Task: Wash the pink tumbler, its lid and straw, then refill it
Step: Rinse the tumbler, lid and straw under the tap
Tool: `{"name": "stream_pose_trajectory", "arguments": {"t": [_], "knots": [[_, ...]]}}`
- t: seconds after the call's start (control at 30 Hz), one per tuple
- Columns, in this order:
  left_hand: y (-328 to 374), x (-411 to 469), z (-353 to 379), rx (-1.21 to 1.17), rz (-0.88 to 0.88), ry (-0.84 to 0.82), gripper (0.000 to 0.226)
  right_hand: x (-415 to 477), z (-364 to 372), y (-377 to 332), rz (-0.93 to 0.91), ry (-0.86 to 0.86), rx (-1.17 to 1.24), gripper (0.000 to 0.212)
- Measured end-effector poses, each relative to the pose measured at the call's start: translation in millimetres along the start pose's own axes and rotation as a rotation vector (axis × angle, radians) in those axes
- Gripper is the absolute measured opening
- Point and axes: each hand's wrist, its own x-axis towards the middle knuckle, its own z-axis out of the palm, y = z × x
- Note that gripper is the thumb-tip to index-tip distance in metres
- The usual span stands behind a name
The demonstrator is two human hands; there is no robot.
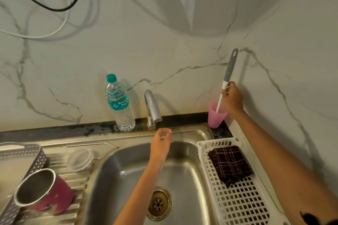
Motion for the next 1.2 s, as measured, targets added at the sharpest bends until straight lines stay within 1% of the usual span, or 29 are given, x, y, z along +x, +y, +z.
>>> {"name": "stream_pose_trajectory", "arguments": {"t": [0.1, 0.27, 0.37, 0.57, 0.67, 0.73, 0.8, 0.87, 0.93, 1.07, 1.13, 1.2], "knots": [[-9.0, 1.4, -6.7, -0.006, -0.020, 0.032, 0.008, 2.9, 10.3, 4.1, 0.049, -0.003, -0.026, 0.023], [-24.4, 1.8, -14.2, -0.035, -0.070, 0.078, 0.006, 11.3, 19.2, 4.1, 0.125, 0.016, -0.054, 0.021], [-29.7, 1.1, -16.2, -0.041, -0.068, 0.081, 0.005, 15.0, 18.1, 5.4, 0.162, 0.025, -0.085, 0.021], [-38.4, -4.7, -22.4, -0.035, -0.063, 0.085, 0.007, 13.2, 8.8, 1.9, 0.186, 0.023, -0.148, 0.027], [-40.8, -11.2, -30.0, -0.034, -0.044, 0.085, 0.004, 3.3, 0.4, -7.3, 0.186, 0.084, -0.143, 0.031], [-42.8, -17.6, -38.3, -0.036, -0.022, 0.087, 0.006, -11.5, -4.3, -13.7, 0.168, 0.129, -0.098, 0.030], [-45.8, -26.8, -50.8, -0.040, 0.004, 0.100, 0.006, -36.2, -2.5, -19.8, 0.145, 0.130, -0.042, 0.022], [-51.6, -37.6, -65.8, -0.035, 0.026, 0.131, 0.006, -67.5, 7.1, -22.8, 0.114, 0.068, -0.008, 0.009], [-61.5, -52.5, -85.6, -0.011, 0.050, 0.187, 0.007, -107.3, 24.3, -29.4, 0.084, -0.077, 0.032, 0.001], [-85.8, -87.0, -130.6, 0.053, 0.085, 0.334, 0.006, -191.8, 70.0, -50.2, -0.019, -0.336, 0.088, 0.001], [-94.6, -104.3, -153.7, 0.052, 0.101, 0.443, 0.006, -231.4, 94.4, -67.5, -0.065, -0.461, 0.106, 0.002], [-100.4, -116.2, -175.1, 0.033, 0.122, 0.575, 0.011, -263.7, 119.6, -84.5, -0.131, -0.570, 0.159, 0.002]]}}
